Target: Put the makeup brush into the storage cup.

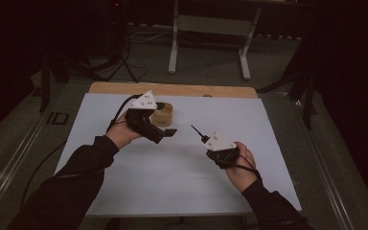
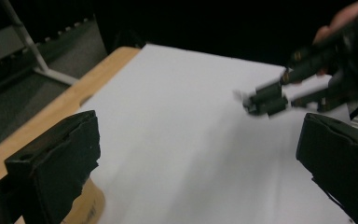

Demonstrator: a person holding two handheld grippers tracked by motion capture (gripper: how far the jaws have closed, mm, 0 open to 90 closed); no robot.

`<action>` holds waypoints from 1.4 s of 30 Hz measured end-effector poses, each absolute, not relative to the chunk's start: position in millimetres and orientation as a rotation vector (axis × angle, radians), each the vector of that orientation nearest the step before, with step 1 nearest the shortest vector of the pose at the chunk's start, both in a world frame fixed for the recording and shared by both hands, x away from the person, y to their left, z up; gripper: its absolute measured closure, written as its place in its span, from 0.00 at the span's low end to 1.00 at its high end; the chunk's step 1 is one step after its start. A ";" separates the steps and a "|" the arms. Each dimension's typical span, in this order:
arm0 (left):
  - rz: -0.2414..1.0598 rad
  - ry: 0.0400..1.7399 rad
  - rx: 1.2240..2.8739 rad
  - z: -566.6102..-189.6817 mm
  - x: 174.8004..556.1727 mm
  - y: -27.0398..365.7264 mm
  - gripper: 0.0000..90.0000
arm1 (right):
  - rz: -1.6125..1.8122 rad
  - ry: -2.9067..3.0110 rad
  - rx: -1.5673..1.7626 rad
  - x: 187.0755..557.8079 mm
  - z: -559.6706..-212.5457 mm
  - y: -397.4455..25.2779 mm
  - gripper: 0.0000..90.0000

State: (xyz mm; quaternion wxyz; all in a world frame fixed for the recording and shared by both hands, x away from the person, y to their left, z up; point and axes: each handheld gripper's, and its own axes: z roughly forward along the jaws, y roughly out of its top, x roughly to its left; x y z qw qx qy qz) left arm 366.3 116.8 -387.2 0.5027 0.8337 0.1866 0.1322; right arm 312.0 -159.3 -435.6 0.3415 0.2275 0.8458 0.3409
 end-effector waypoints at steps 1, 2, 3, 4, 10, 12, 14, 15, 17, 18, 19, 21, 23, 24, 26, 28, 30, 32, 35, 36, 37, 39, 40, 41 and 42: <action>0.324 0.450 2.010 -389.9 363.9 118.1 0.00 | 0.955 2.214 0.669 316.1 -431.1 -163.0 0.95; 0.313 0.452 2.010 -392.3 362.1 119.6 0.00 | 0.991 2.219 0.696 318.1 -429.3 -165.0 0.95; 0.306 0.455 2.016 -394.7 360.6 120.9 0.00 | 1.022 2.225 0.728 320.4 -427.6 -167.1 0.95; 0.306 0.461 2.015 -397.1 358.4 122.1 0.00 | 1.034 2.227 0.753 321.8 -426.3 -168.4 0.95; 0.285 0.503 1.981 -411.2 348.9 130.1 0.00 | 1.110 2.217 0.801 328.0 -421.7 -174.7 0.95; 0.279 0.513 1.972 -417.4 344.8 132.9 0.00 | 1.146 2.212 0.828 330.8 -420.3 -177.0 0.95; 0.288 0.522 1.960 -422.7 340.1 135.2 0.00 | 1.179 2.207 0.841 333.9 -418.6 -179.6 0.95; 0.289 0.524 1.956 -425.2 337.5 136.5 0.00 | 1.203 2.204 0.846 334.9 -418.1 -180.7 0.95; 0.292 0.536 1.934 -429.8 332.3 139.7 0.00 | 1.239 2.197 0.866 336.7 -416.2 -182.6 0.95; 0.289 0.542 1.927 -432.0 329.8 141.1 0.00 | 1.263 2.194 0.874 337.1 -415.5 -183.5 0.95; 0.289 0.545 1.923 -434.5 327.1 141.8 0.00 | 1.285 2.186 0.892 337.2 -414.8 -184.3 0.95; 0.300 0.542 1.925 -440.3 320.4 144.2 0.00 | 1.312 2.181 0.902 337.5 -413.4 -185.2 0.95; 0.300 0.547 1.912 -446.0 315.1 146.8 0.00 | 1.323 2.163 0.905 336.6 -412.3 -185.8 0.95; 0.304 0.549 1.900 -448.5 312.7 148.3 0.00 | 1.333 2.154 0.892 336.1 -411.8 -185.9 0.95; 0.323 0.544 1.889 -453.3 308.3 150.8 0.00 | 1.337 2.139 0.900 335.9 -411.0 -186.3 0.95; 0.325 0.552 1.875 -456.6 304.1 152.7 0.00 | 1.375 2.136 0.930 338.1 -410.5 -188.3 0.95; 0.326 0.562 1.869 -459.6 300.3 154.8 0.00 | 1.396 2.134 0.954 340.2 -409.5 -189.6 0.95; 0.333 0.568 1.861 -462.9 295.5 156.3 0.00 | 1.407 2.124 0.964 341.2 -408.0 -190.5 0.95; 0.332 0.582 1.849 -468.0 288.8 159.0 0.00 | 1.410 2.113 0.963 340.1 -406.1 -189.7 0.95; 0.329 0.586 1.846 -469.8 286.6 159.8 0.00 | 1.418 2.112 0.965 340.0 -405.7 -189.5 0.95; 0.333 0.589 1.849 -471.5 284.5 160.6 0.00 | 1.417 2.113 0.966 339.8 -405.3 -188.9 0.95; 0.352 0.590 1.859 -475.1 279.9 161.8 0.00 | 1.415 2.107 0.951 339.0 -404.6 -187.6 0.95; 0.354 0.589 1.859 -477.0 277.8 162.4 0.00 | 1.419 2.106 0.951 339.0 -404.3 -187.3 0.95; 0.353 0.592 1.857 -479.1 276.0 162.8 0.00 | 1.422 2.102 0.944 339.0 -404.0 -186.9 0.95; 0.352 0.594 1.857 -481.3 274.7 163.3 0.00 | 1.432 2.095 0.943 338.5 -403.6 -186.9 0.95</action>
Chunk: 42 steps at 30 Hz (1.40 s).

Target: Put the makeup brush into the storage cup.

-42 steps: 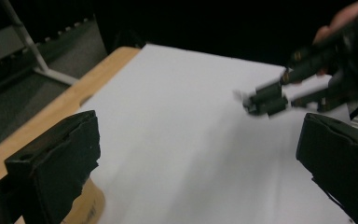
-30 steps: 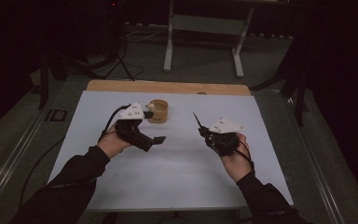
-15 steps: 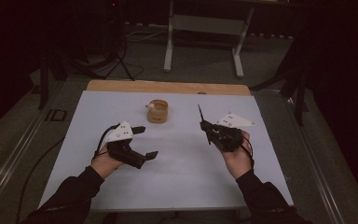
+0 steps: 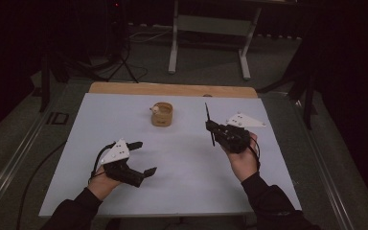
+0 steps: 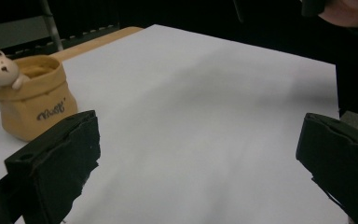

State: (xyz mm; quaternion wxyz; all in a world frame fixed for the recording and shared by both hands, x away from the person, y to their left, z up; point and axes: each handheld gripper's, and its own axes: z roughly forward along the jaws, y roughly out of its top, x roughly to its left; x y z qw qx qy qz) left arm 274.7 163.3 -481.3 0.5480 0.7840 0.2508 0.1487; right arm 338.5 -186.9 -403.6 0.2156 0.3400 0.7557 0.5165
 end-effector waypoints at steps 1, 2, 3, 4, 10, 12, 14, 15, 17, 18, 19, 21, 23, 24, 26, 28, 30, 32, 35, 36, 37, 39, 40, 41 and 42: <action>0.354 0.595 1.856 -483.5 273.5 164.0 0.00 | 1.448 2.089 0.942 338.5 -403.4 -187.0 0.95; 0.351 0.601 1.851 -485.6 272.6 164.9 0.00 | 1.461 2.082 0.945 338.2 -403.0 -187.0 0.95; 0.349 0.606 1.844 -487.8 272.2 165.5 0.00 | 1.477 2.068 0.940 337.6 -403.0 -187.3 0.95; 0.348 0.610 1.845 -489.8 271.7 166.1 0.00 | 1.493 2.058 0.944 337.1 -402.9 -187.4 0.95; 0.353 0.615 1.840 -494.2 271.9 168.9 0.00 | 1.499 2.048 0.947 337.6 -404.1 -184.8 0.95; 0.356 0.613 1.829 -495.7 271.9 170.2 0.00 | 1.493 2.050 0.945 338.6 -404.2 -183.3 0.95; 0.353 0.618 1.830 -497.9 272.1 170.9 0.00 | 1.492 2.052 0.941 339.8 -403.7 -181.7 0.95; 0.351 0.618 1.831 -499.2 272.6 171.7 0.00 | 1.489 2.052 0.943 340.2 -403.2 -181.0 0.95; 0.343 0.625 1.825 -501.0 273.7 173.3 0.00 | 1.490 2.052 0.938 340.9 -401.9 -179.6 0.95; 0.340 0.628 1.822 -501.7 274.2 174.2 0.00 | 1.493 2.049 0.937 341.2 -401.2 -178.9 0.95; 0.338 0.634 1.816 -502.2 274.7 175.1 0.00 | 1.492 2.044 0.931 341.4 -400.6 -178.3 0.95; 0.341 0.647 1.803 -503.2 275.6 176.5 0.00 | 1.498 2.041 0.929 343.2 -399.2 -177.7 0.95; 0.336 0.657 1.794 -504.2 276.4 177.1 0.00 | 1.501 2.035 0.935 345.4 -397.9 -177.0 0.95; 0.334 0.659 1.794 -504.7 276.6 176.9 0.00 | 1.505 2.033 0.938 346.7 -397.2 -176.7 0.95; 0.332 0.659 1.795 -505.4 276.7 176.3 0.00 | 1.513 2.030 0.944 348.1 -396.4 -176.1 0.95; 0.323 0.660 1.800 -506.4 276.8 174.9 0.00 | 1.524 2.022 0.946 350.3 -394.0 -173.8 0.95; 0.325 0.658 1.802 -506.9 276.8 174.3 0.00 | 1.517 2.019 0.923 351.4 -392.0 -170.8 0.95; 0.316 0.657 1.804 -507.1 277.0 174.0 0.00 | 1.523 2.018 0.912 353.0 -389.6 -167.9 0.95; 0.293 0.662 1.801 -507.7 277.7 174.4 0.00 | 1.536 2.017 0.910 356.6 -385.5 -163.9 0.95; 0.294 0.666 1.799 -508.0 277.6 174.5 0.00 | 1.541 2.013 0.906 357.9 -384.3 -162.8 0.95; 0.297 0.666 1.801 -508.0 277.5 174.6 0.00 | 1.545 2.012 0.902 359.2 -382.9 -161.6 0.95; 0.299 0.667 1.801 -507.9 277.2 174.6 0.00 | 1.556 2.007 0.887 362.1 -380.4 -159.3 0.95; 0.299 0.667 1.800 -507.7 277.1 174.7 0.00 | 1.560 2.005 0.883 363.7 -378.9 -157.7 0.95; 0.299 0.665 1.801 -507.5 277.0 174.7 0.00 | 1.559 2.004 0.878 365.4 -377.2 -156.1 0.95; 0.301 0.665 1.801 -507.5 277.0 174.6 0.00 | 1.561 2.000 0.876 367.0 -375.5 -154.2 0.95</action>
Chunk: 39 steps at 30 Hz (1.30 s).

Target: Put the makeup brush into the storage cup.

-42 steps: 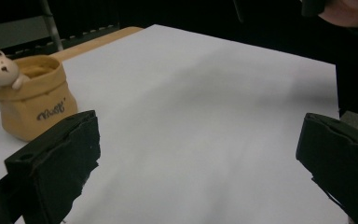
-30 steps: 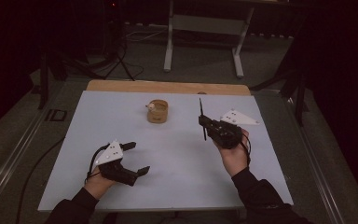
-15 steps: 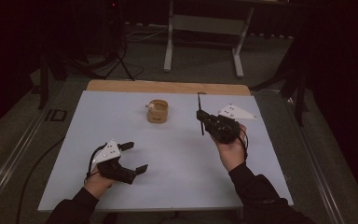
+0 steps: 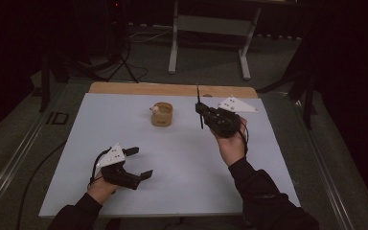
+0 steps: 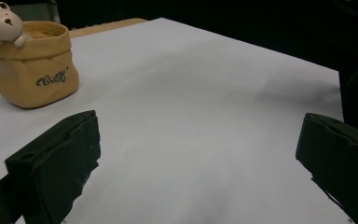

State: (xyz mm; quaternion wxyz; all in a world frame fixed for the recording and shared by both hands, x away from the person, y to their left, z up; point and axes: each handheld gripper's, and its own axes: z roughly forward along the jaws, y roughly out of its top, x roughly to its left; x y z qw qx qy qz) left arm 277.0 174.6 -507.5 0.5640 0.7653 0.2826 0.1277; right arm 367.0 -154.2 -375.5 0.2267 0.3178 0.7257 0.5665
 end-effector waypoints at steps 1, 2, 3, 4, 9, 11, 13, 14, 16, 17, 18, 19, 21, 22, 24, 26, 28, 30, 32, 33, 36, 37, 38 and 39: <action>0.301 0.665 1.801 -507.5 277.0 174.6 0.00 | 1.561 1.998 0.871 368.9 -373.6 -152.2 0.95; 0.300 0.665 1.800 -507.5 277.0 174.5 0.00 | 1.557 1.996 0.866 370.7 -371.7 -150.2 0.95; 0.298 0.664 1.801 -507.5 277.0 174.4 0.00 | 1.557 1.996 0.863 372.9 -369.9 -148.2 0.95; 0.298 0.663 1.802 -507.6 276.9 174.3 0.00 | 1.560 1.998 0.869 375.0 -368.1 -146.4 0.95; 0.294 0.660 1.802 -507.7 276.7 174.2 0.00 | 1.576 2.007 0.865 389.2 -362.5 -138.8 0.95; 0.293 0.653 1.801 -507.2 276.7 174.4 0.00 | 1.571 2.006 0.855 394.3 -361.8 -135.3 0.95; 0.293 0.653 1.800 -507.0 276.4 174.4 0.00 | 1.568 2.001 0.841 398.6 -361.4 -131.6 0.95; 0.292 0.652 1.801 -507.0 276.2 174.5 0.00 | 1.565 1.996 0.837 400.7 -361.2 -129.7 0.95; 0.292 0.650 1.807 -507.0 276.1 174.5 0.00 | 1.572 1.990 0.825 404.9 -360.5 -126.5 0.95; 0.291 0.649 1.807 -507.1 276.1 174.3 0.00 | 1.572 1.986 0.822 407.2 -360.0 -124.5 0.95; 0.291 0.648 1.807 -507.2 276.0 174.1 0.00 | 1.573 1.985 0.824 409.6 -359.5 -122.7 0.95; 0.289 0.647 1.807 -507.2 275.8 173.7 0.00 | 1.581 1.984 0.825 412.1 -359.1 -121.0 0.95; 0.287 0.645 1.809 -507.2 275.4 173.1 0.00 | 1.590 1.984 0.826 416.7 -358.4 -116.9 0.95; 0.288 0.645 1.810 -507.2 275.3 172.9 0.00 | 1.595 1.985 0.822 418.9 -358.2 -114.6 0.95; 0.287 0.644 1.810 -507.1 275.2 172.8 0.00 | 1.591 1.980 0.819 420.8 -358.1 -112.3 0.95; 0.281 0.639 1.809 -507.0 274.5 172.6 0.00 | 1.606 1.977 0.821 428.1 -359.0 -106.0 0.95; 0.279 0.637 1.809 -506.9 274.4 172.6 0.00 | 1.621 1.978 0.825 431.4 -360.0 -103.4 0.95; 0.278 0.633 1.809 -506.5 274.1 173.0 0.00 | 1.625 1.969 0.834 434.4 -361.0 -100.6 0.95; 0.277 0.635 1.805 -505.9 273.3 173.4 0.00 | 1.646 1.961 0.841 438.5 -362.8 -98.6 0.95; 0.278 0.634 1.804 -505.8 273.1 173.7 0.00 | 1.640 1.957 0.848 440.4 -363.6 -97.0 0.95; 0.279 0.636 1.804 -505.8 273.1 174.7 0.00 | 1.633 1.953 0.842 446.7 -366.4 -93.0 0.95; 0.279 0.635 1.804 -505.9 273.4 175.1 0.00 | 1.628 1.951 0.843 447.8 -367.3 -92.0 0.95; 0.277 0.636 1.803 -506.0 273.6 175.2 0.00 | 1.640 1.956 0.856 449.7 -369.2 -90.6 0.95; 0.276 0.638 1.800 -506.1 273.8 175.3 0.00 | 1.642 1.957 0.861 450.5 -370.5 -89.7 0.95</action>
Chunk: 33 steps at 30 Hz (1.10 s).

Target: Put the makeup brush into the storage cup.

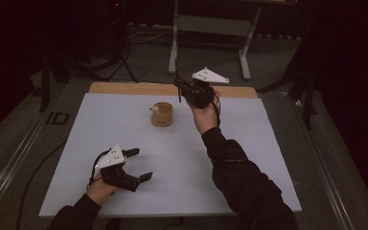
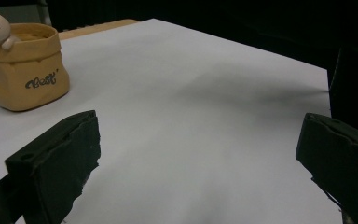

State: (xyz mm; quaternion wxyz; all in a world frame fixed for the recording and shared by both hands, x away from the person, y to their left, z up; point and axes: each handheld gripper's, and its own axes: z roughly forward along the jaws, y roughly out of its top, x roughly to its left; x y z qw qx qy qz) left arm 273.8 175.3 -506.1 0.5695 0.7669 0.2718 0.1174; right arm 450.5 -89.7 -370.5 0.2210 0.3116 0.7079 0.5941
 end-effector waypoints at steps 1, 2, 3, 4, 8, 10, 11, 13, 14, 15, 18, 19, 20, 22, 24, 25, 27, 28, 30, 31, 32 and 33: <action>0.274 0.639 1.799 -506.2 273.9 175.3 0.00 | 1.631 1.957 0.860 451.7 -372.4 -87.9 0.95; 0.274 0.639 1.799 -506.2 273.9 175.3 0.00 | 1.631 1.957 0.860 451.7 -372.4 -87.9 0.95; 0.272 0.640 1.800 -506.2 273.7 175.5 0.00 | 1.623 1.960 0.856 452.7 -373.3 -86.9 0.95; 0.274 0.637 1.802 -506.1 273.7 175.7 0.00 | 1.622 1.959 0.859 455.3 -375.7 -84.4 0.95; 0.272 0.637 1.801 -505.9 273.6 176.7 0.00 | 1.613 1.964 0.845 460.1 -379.1 -78.8 0.95; 0.272 0.638 1.800 -505.8 273.7 177.1 0.00 | 1.612 1.963 0.843 461.4 -381.0 -76.5 0.95; 0.270 0.637 1.797 -505.8 273.8 177.3 0.00 | 1.611 1.963 0.840 462.3 -382.2 -75.4 0.95; 0.270 0.638 1.793 -505.6 273.5 177.7 0.00 | 1.630 1.961 0.846 464.5 -385.0 -73.2 0.95; 0.270 0.638 1.793 -505.6 273.4 178.1 0.00 | 1.631 1.962 0.849 465.7 -386.4 -71.5 0.95; 0.270 0.638 1.793 -505.6 273.4 178.1 0.00 | 1.631 1.962 0.849 465.7 -386.4 -71.5 0.95; 0.274 0.637 1.795 -505.2 273.2 179.4 0.00 | 1.637 1.965 0.849 470.8 -392.6 -65.7 0.95; 0.276 0.637 1.796 -505.0 273.1 179.7 0.00 | 1.634 1.965 0.850 472.1 -394.5 -63.7 0.95; 0.275 0.638 1.795 -504.8 273.1 179.9 0.00 | 1.630 1.966 0.849 473.4 -396.3 -62.1 0.95; 0.275 0.638 1.791 -504.8 273.0 180.0 0.00 | 1.636 1.967 0.850 475.8 -399.7 -59.1 0.95; 0.271 0.636 1.791 -505.2 273.2 180.0 0.00 | 1.639 1.968 0.842 477.8 -402.8 -56.5 0.95; 0.271 0.635 1.795 -505.4 273.3 179.8 0.00 | 1.650 1.969 0.840 478.7 -404.7 -55.4 0.95; 0.269 0.633 1.798 -505.4 273.2 179.6 0.00 | 1.643 1.967 0.842 480.5 -409.1 -52.7 0.95; 0.268 0.632 1.796 -505.3 273.0 179.4 0.00 | 1.644 1.969 0.848 481.5 -411.5 -51.5 0.95; 0.267 0.630 1.794 -504.9 272.7 179.2 0.00 | 1.638 1.973 0.847 483.6 -417.2 -48.7 0.95; 0.267 0.630 1.793 -504.8 272.5 179.2 0.00 | 1.634 1.975 0.843 484.3 -419.0 -47.8 0.95; 0.265 0.630 1.793 -504.8 272.4 179.3 0.00 | 1.639 1.975 0.846 485.3 -421.3 -46.9 0.95; 0.265 0.630 1.793 -504.8 272.4 179.3 0.00 | 1.639 1.975 0.846 485.3 -421.3 -46.9 0.95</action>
